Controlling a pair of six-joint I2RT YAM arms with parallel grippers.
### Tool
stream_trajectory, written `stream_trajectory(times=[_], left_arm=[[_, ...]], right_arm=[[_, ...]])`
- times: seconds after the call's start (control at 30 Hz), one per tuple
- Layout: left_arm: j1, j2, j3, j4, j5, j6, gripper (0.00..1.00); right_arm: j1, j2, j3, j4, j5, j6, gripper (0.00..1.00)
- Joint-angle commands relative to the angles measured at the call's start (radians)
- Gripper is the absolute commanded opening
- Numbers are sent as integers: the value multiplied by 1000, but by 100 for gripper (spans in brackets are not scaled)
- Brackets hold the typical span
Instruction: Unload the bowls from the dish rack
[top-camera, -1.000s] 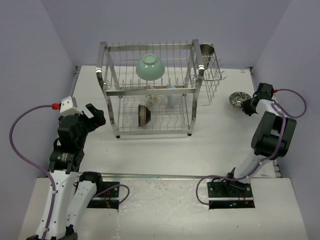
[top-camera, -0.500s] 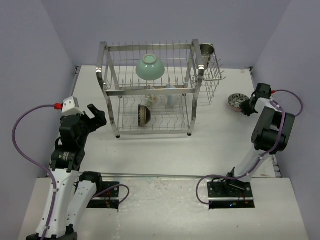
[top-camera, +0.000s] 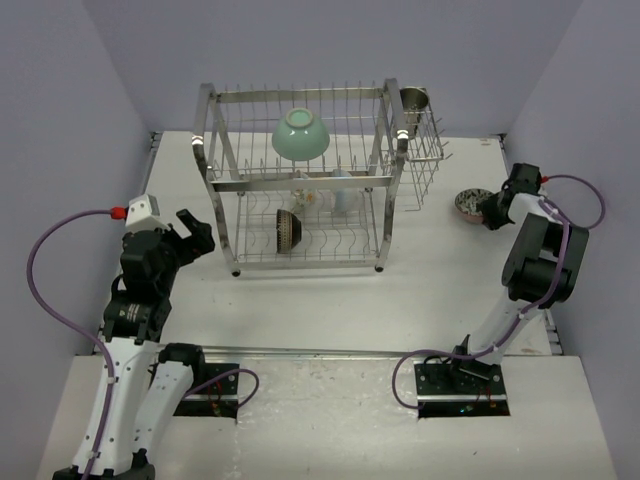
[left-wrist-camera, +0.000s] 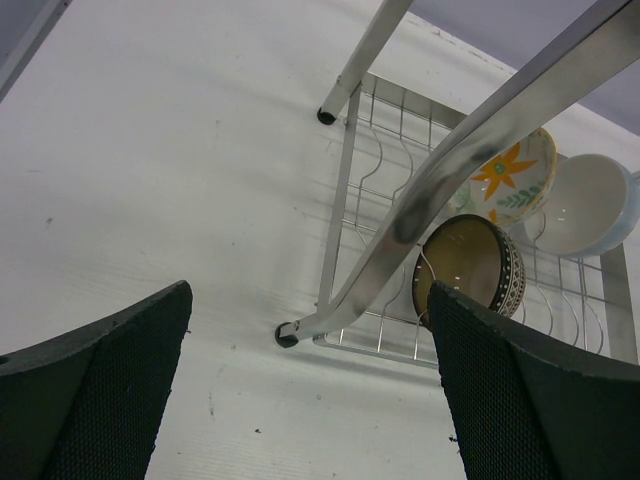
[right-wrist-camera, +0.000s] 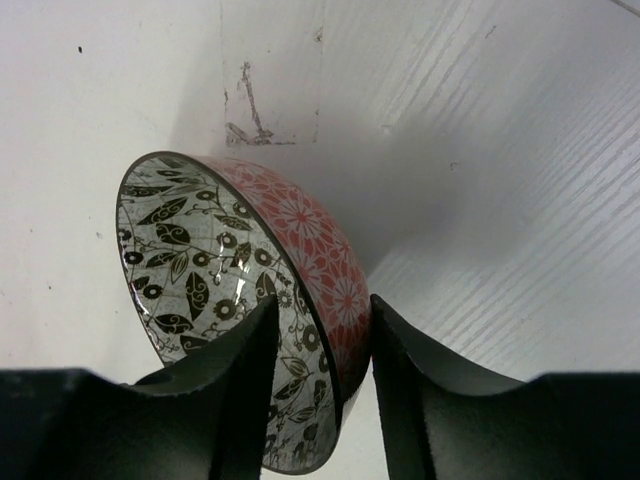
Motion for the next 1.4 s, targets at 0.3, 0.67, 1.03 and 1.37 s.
stream_trajectory(times=[0.3,0.67,1.03,1.37], left_arm=[[7,-12,60,-26,4,1,100],[7,-20,69,-44,19,4,100],[7,-72,100,-88,147,-1,93],[7,-193,-60,-6,531,-67,89]], right_arm=[[13,-91,-41,-5,38,13,52],[13,-265,-198,50,93,21,69],[25,-710,-404,110,73,1,70],[178,-1090,-440,67,-19,-108,71]])
